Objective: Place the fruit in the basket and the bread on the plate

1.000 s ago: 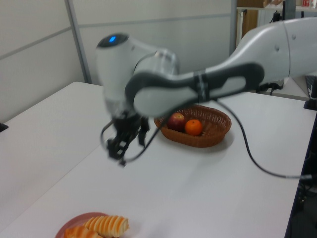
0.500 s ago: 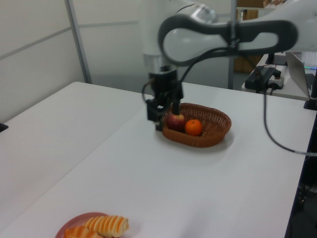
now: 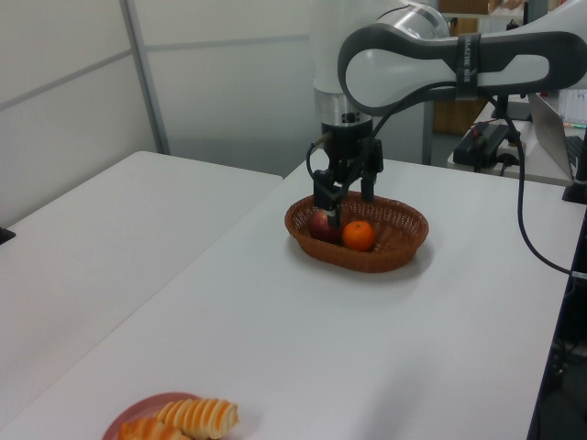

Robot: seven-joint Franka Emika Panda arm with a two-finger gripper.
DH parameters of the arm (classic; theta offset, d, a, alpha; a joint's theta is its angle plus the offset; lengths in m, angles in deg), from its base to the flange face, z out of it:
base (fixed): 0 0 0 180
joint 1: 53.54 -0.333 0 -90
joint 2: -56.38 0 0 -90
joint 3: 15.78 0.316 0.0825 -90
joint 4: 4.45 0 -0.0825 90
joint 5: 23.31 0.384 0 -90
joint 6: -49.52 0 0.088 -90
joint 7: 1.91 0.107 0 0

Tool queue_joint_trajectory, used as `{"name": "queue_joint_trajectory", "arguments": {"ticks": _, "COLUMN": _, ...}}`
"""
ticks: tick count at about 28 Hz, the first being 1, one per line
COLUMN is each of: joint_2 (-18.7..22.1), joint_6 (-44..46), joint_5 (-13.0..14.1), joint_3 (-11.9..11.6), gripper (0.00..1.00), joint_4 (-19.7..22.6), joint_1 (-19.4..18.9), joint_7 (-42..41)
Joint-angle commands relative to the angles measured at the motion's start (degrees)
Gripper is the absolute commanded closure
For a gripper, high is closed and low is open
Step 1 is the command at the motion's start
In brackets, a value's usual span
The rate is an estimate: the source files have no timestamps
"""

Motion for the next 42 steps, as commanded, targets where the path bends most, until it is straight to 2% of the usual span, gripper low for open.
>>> {"name": "queue_joint_trajectory", "arguments": {"ticks": 1, "joint_2": 0.22, "joint_6": -1.74, "joint_5": 1.39, "joint_3": -0.32, "gripper": 0.0, "joint_4": 1.63, "joint_1": 0.37, "joint_7": -1.26}}
{"name": "queue_joint_trajectory", "arguments": {"ticks": 10, "joint_2": -2.33, "joint_6": -1.48, "joint_5": 1.39, "joint_3": -1.02, "gripper": 0.0, "joint_4": -1.8, "joint_1": 1.96, "joint_7": -2.4}}
{"name": "queue_joint_trajectory", "arguments": {"ticks": 17, "joint_2": -6.72, "joint_6": -1.56, "joint_5": 1.56, "joint_3": -1.11, "gripper": 0.0, "joint_4": -7.07, "joint_1": 3.1, "joint_7": -3.2}}
{"name": "queue_joint_trajectory", "arguments": {"ticks": 21, "joint_2": -8.56, "joint_6": -1.57, "joint_5": 2.08, "joint_3": -1.11, "gripper": 0.0, "joint_4": -8.91, "joint_1": 3.1, "joint_7": -8.36}}
{"name": "queue_joint_trajectory", "arguments": {"ticks": 26, "joint_2": -8.57, "joint_6": -1.56, "joint_5": 3.84, "joint_3": -1.2, "gripper": 0.0, "joint_4": -9.1, "joint_1": 3.1, "joint_7": -9.97}}
{"name": "queue_joint_trajectory", "arguments": {"ticks": 42, "joint_2": -10.68, "joint_6": -1.65, "joint_5": 3.58, "joint_3": -1.2, "gripper": 0.0, "joint_4": -11.2, "joint_1": 3.01, "joint_7": -9.79}}
